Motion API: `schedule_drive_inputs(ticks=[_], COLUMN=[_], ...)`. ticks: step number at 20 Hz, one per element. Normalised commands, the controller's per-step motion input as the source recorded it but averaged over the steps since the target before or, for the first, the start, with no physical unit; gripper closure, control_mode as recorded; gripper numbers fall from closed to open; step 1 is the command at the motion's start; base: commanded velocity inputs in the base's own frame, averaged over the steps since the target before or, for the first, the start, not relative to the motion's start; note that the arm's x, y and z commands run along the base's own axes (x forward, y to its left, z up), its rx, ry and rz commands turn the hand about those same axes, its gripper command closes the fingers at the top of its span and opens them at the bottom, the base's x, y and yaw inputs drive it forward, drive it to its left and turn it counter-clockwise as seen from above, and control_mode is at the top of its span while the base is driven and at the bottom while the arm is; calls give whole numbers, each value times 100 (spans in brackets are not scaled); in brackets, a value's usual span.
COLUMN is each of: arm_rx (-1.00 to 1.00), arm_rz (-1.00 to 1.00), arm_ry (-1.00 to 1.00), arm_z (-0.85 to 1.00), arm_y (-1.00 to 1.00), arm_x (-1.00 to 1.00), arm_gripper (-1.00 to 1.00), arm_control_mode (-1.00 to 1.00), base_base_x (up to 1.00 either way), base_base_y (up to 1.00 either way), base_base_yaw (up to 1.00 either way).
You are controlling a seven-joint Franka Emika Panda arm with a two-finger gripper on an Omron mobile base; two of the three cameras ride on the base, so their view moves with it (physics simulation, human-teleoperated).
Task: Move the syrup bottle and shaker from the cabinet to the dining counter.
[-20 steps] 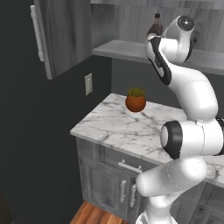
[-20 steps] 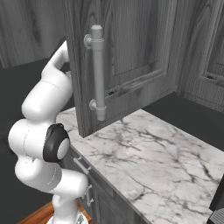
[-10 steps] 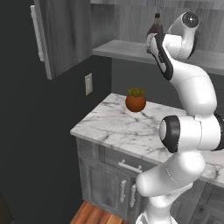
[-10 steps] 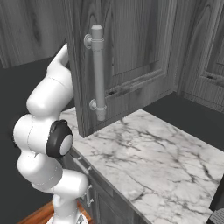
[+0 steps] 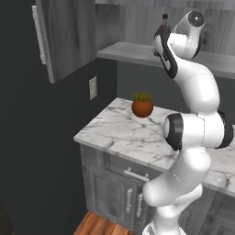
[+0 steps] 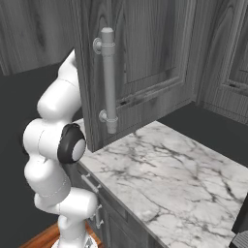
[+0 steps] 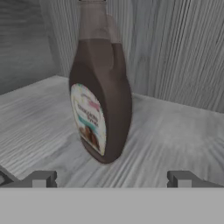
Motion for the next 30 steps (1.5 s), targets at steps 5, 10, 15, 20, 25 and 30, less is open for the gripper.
schedule_drive_inputs(ticks=[5,10,15,20,25,30], arm_rx=[0,0,0,0,0,0], arm_rz=[8,7,5,4,4,3], arm_ry=[0,0,0,0,0,2], arm_z=[0,0,0,0,0,0], arm_y=[-6,-19,-10,0,-2,-6], arm_x=[17,2,7,23,16,8], arm_gripper=[-100,-100,-100,-100,-100,-100], arm_control_mode=[-100,-100,-100,-100,-100,-100], base_base_x=[0,0,0,0,0,0], base_base_y=[0,0,0,0,0,0], base_base_yaw=[0,0,0,0,0,0])
